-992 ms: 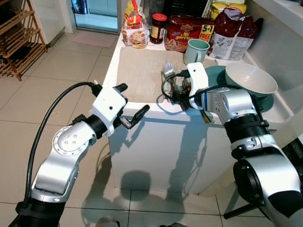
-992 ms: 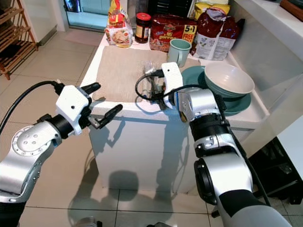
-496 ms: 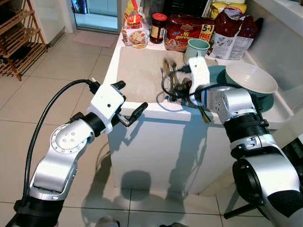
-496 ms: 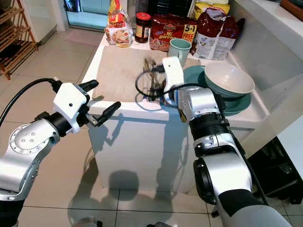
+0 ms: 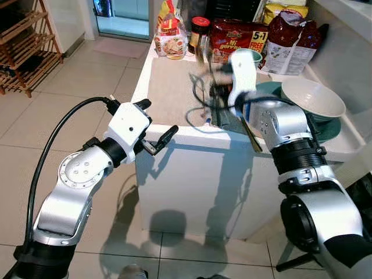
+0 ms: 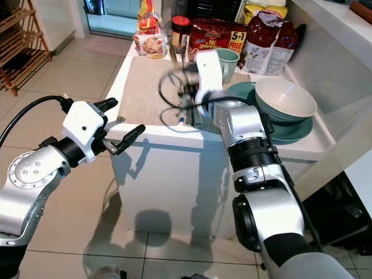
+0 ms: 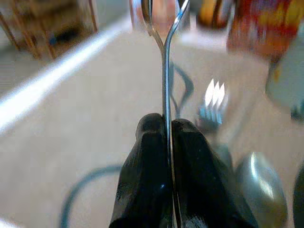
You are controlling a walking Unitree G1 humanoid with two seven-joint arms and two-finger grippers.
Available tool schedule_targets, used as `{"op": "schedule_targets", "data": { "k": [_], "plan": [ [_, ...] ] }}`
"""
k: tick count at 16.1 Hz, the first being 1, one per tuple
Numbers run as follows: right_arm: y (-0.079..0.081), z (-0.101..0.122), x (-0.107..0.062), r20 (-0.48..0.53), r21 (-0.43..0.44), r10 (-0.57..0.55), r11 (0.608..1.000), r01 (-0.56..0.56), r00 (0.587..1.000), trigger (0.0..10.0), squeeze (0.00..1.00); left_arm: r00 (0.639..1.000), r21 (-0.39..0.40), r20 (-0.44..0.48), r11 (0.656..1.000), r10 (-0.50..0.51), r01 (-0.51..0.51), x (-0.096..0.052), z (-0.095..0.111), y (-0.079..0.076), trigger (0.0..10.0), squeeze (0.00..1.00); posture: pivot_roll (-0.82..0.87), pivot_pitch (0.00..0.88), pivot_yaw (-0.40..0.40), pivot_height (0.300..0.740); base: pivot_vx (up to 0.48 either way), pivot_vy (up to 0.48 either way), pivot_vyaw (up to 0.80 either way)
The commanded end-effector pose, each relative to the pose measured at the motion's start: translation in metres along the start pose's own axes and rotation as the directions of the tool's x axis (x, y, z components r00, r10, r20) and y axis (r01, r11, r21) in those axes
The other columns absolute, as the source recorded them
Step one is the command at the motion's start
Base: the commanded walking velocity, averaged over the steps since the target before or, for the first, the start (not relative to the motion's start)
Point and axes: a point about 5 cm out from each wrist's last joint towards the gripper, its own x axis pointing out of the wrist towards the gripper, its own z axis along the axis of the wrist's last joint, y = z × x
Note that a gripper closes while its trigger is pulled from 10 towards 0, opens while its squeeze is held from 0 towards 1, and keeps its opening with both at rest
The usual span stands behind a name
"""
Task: Setting the table
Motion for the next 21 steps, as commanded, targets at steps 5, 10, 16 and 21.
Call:
{"op": "schedule_targets", "data": {
  "k": [5,10,16,21],
  "plan": [
    [-0.015,0.0,-0.01,0.194,-0.006,-0.106,0.994,0.109,0.975,0.0,0.0,1.0,0.007,0.014,1.0,0.019,-0.019,0.004,0.004,0.0,10.0,0.0,0.21,0.0,-0.115,0.74,0.0,0.0,0.0],
    [-0.018,-0.016,-0.019,0.282,-0.169,-0.217,0.948,0.272,0.934,0.0,0.0,1.0,0.005,0.013,1.0,0.028,-0.028,0.001,0.005,0.0,10.0,0.0,0.21,0.004,-0.107,0.74,0.0,0.0,0.0],
    [0.004,-0.018,-0.007,0.229,-0.115,-0.07,0.988,0.099,0.971,2.0,0.0,1.0,0.011,0.0,1.0,0.011,-0.011,0.002,0.003,0.0,10.0,0.0,0.2,0.009,-0.093,0.74,0.0,0.0,0.0],
    [0.022,-0.003,0.017,0.1,0.01,0.013,1.0,-0.014,0.995,10.0,0.0,0.999,0.026,-0.024,0.999,-0.027,0.028,-0.001,0.003,-0.003,10.0,0.0,0.22,0.019,-0.103,0.74,0.0,0.0,0.0]
  ]
}}
